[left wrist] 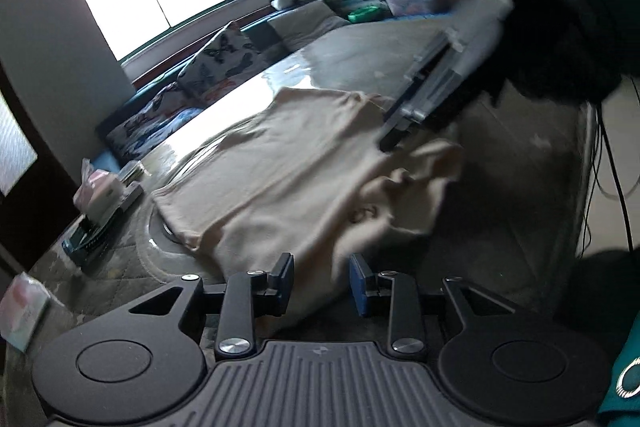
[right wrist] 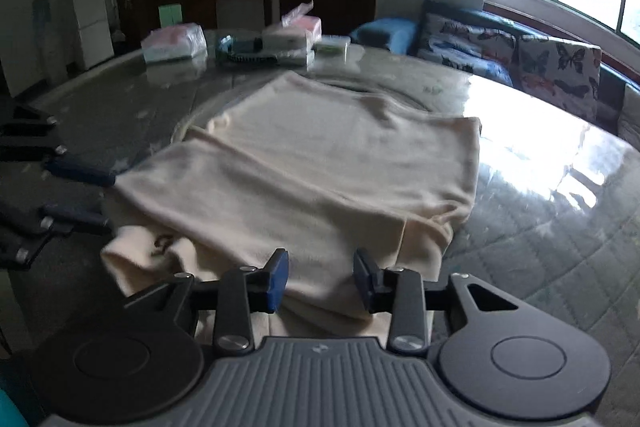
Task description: Fold clothes
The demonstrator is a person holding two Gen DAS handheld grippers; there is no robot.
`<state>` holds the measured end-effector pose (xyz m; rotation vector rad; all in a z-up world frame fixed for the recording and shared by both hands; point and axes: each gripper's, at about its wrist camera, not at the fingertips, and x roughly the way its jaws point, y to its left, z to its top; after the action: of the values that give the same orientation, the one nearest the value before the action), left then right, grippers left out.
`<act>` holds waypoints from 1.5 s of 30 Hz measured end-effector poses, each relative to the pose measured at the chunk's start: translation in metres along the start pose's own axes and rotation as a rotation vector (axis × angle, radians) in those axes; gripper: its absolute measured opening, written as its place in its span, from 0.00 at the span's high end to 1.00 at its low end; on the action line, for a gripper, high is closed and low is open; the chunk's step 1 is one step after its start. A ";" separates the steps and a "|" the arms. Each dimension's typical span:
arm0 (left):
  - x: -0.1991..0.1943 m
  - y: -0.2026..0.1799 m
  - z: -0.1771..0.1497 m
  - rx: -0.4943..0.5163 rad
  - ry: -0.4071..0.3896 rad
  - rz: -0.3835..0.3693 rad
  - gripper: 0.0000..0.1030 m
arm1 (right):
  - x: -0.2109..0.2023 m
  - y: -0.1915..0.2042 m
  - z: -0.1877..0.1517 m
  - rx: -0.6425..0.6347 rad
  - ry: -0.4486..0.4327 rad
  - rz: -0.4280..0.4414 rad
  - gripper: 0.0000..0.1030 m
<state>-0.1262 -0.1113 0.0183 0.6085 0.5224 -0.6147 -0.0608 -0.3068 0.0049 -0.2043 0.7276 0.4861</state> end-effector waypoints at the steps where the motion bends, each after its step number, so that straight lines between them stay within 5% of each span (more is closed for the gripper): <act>1: 0.001 -0.003 0.000 0.008 -0.002 0.001 0.68 | -0.001 0.003 0.003 -0.001 -0.010 0.009 0.65; 10: 0.008 -0.018 0.001 0.064 -0.029 0.002 0.68 | 0.016 0.038 0.015 -0.082 0.001 0.105 0.64; 18: 0.017 -0.019 0.001 0.046 -0.055 -0.028 0.69 | -0.001 -0.001 0.002 0.042 0.019 0.047 0.64; 22: 0.015 -0.015 0.005 0.019 -0.080 -0.027 0.88 | -0.011 -0.018 -0.005 0.111 0.024 0.053 0.68; 26: 0.011 -0.004 0.013 -0.030 -0.108 -0.014 0.91 | -0.024 -0.021 -0.004 0.093 0.005 0.031 0.67; 31: 0.012 0.017 0.025 -0.105 -0.117 -0.010 0.91 | -0.045 -0.019 -0.003 -0.021 -0.004 0.030 0.59; 35: 0.019 0.026 0.032 -0.120 -0.109 -0.008 0.91 | -0.059 -0.008 -0.007 -0.146 0.003 0.047 0.44; 42: 0.030 0.030 0.036 -0.139 -0.080 -0.034 0.91 | -0.041 0.023 -0.016 -0.334 -0.027 0.056 0.40; 45: 0.033 0.032 0.035 -0.156 -0.067 -0.037 0.90 | -0.023 0.030 -0.015 -0.372 -0.037 0.047 0.46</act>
<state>-0.0722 -0.1250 0.0343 0.4302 0.5141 -0.6208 -0.0993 -0.2940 0.0093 -0.5257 0.6019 0.6671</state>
